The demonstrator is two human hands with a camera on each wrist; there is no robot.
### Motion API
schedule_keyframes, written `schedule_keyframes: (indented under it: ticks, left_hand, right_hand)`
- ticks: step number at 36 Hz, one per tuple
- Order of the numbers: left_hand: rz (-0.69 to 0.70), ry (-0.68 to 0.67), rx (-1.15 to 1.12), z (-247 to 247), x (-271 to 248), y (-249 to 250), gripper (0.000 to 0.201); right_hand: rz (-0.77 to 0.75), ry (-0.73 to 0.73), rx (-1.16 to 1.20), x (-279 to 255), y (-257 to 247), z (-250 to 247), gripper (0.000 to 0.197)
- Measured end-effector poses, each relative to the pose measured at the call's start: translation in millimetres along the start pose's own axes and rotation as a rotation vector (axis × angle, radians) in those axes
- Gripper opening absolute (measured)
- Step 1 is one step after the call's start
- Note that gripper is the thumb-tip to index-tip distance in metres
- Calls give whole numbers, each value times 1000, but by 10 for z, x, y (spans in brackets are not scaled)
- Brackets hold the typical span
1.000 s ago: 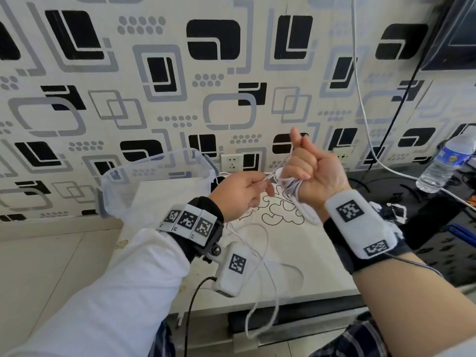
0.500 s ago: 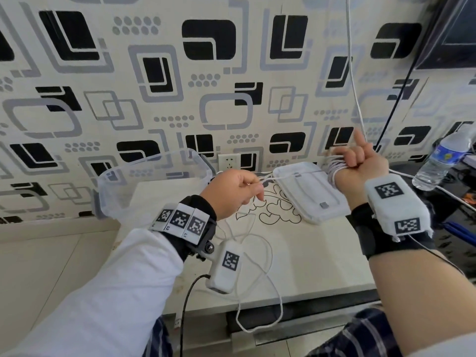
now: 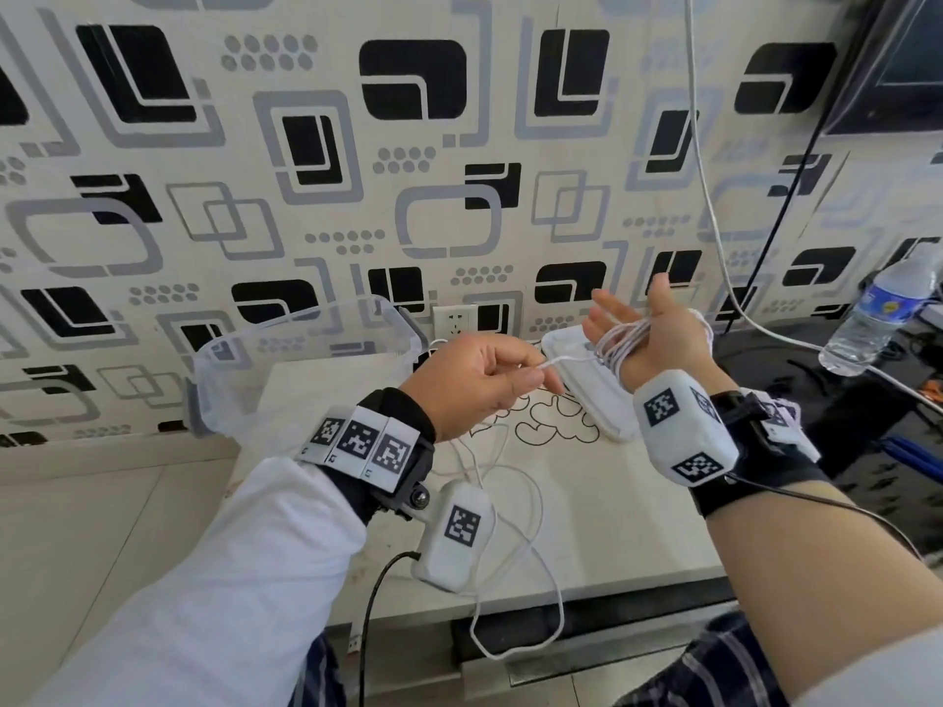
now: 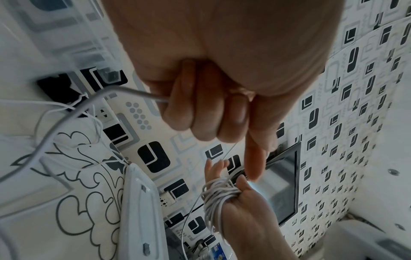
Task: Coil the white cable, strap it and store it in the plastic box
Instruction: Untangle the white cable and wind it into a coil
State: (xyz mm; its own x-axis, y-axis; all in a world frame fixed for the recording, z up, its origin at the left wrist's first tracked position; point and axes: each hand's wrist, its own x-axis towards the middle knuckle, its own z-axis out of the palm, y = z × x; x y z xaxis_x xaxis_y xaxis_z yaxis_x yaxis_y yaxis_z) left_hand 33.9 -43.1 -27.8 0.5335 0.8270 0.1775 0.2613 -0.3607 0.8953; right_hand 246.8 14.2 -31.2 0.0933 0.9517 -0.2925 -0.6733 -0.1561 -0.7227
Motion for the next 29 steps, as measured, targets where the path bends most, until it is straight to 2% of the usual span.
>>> schedule_keyframes:
  ticks: [3, 9, 16, 18, 21, 26, 29]
  left_hand:
    - [14, 16, 15, -16, -1, 6, 18]
    - [40, -1, -2, -15, -8, 21, 19]
    - [36, 26, 18, -9, 3, 21, 20]
    - [32, 51, 20, -5, 11, 19, 20]
    - [32, 95, 17, -7, 31, -3, 21]
    - [39, 244, 75, -18, 65, -23, 20]
    - [48, 311, 127, -35, 74, -28, 21]
  right_hand:
    - [36, -4, -89, 16, 25, 4, 64]
    - [43, 7, -216, -142, 62, 126, 51]
    - [52, -40, -349, -165, 144, 211, 54]
    - [71, -98, -396, -155, 189, 220, 53]
    - [117, -205, -510, -147, 271, 224, 61]
    - [175, -420, -781, -189, 451, 193, 69]
    - [233, -469, -838, -244, 488, 238, 74]
